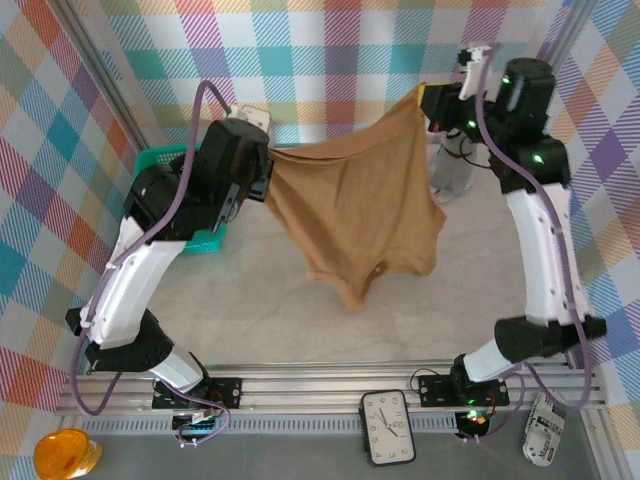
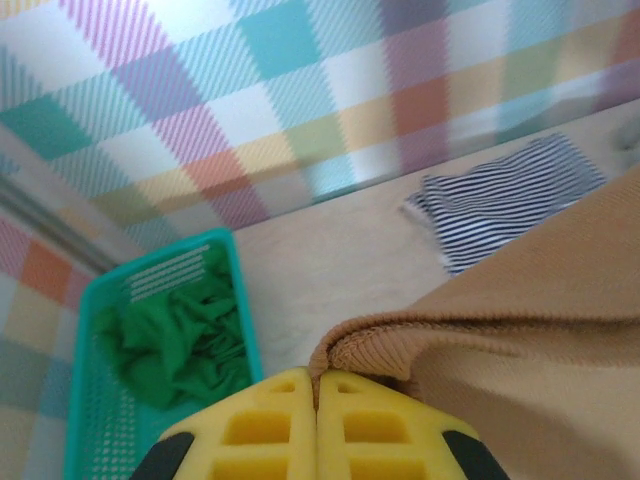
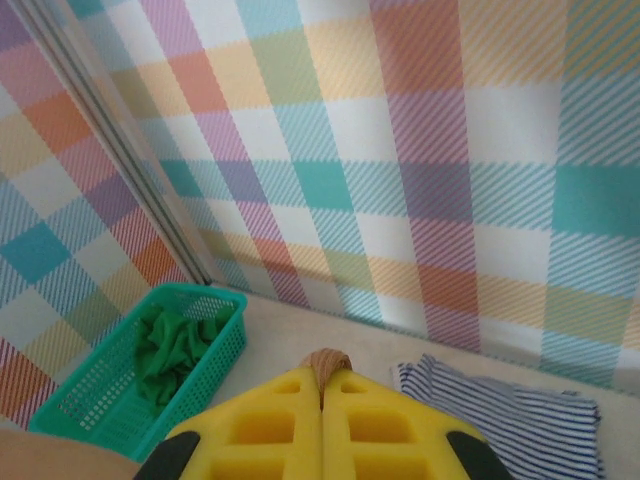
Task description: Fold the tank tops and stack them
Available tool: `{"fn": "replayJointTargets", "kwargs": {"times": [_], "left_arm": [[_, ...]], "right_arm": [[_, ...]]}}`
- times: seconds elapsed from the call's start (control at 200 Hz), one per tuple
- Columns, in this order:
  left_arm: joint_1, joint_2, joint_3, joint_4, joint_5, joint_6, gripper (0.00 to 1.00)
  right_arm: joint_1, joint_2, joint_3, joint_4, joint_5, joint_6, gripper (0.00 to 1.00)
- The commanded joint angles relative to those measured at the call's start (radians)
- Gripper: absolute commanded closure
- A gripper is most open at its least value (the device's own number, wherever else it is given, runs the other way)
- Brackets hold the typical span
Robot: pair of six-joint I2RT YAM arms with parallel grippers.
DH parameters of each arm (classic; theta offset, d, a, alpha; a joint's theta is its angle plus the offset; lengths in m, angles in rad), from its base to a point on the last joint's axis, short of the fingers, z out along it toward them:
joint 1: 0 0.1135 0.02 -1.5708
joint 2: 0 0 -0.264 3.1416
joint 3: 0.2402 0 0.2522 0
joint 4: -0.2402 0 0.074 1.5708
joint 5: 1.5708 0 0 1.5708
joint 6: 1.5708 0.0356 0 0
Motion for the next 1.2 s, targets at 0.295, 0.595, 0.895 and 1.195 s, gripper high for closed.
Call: {"fn": "replayJointTargets", "kwargs": {"times": [0.295, 0.595, 0.895, 1.195], "left_arm": [[0.240, 0.105, 0.358, 0.056, 0.007, 0.164, 1.00], [0.212, -0.137, -0.090, 0.026, 0.367, 0.011, 1.00], [-0.171, -0.520, -1.140, 0.368, 0.454, -0.457, 1.00], [-0.462, -0.394, -1.470, 0.621, 0.423, -0.732, 1.00]], "right_arm": [[0.066, 0.275, 0.273, 0.107, -0.149, 0.236, 1.00], [0.054, 0.078, -0.132, 0.025, -0.173, 0.169, 1.00], [-0.046, -0.102, -0.891, 0.011, -0.104, 0.042, 1.00], [-0.105, 0.035, -1.026, -0.003, 0.099, -0.005, 1.00]]}}
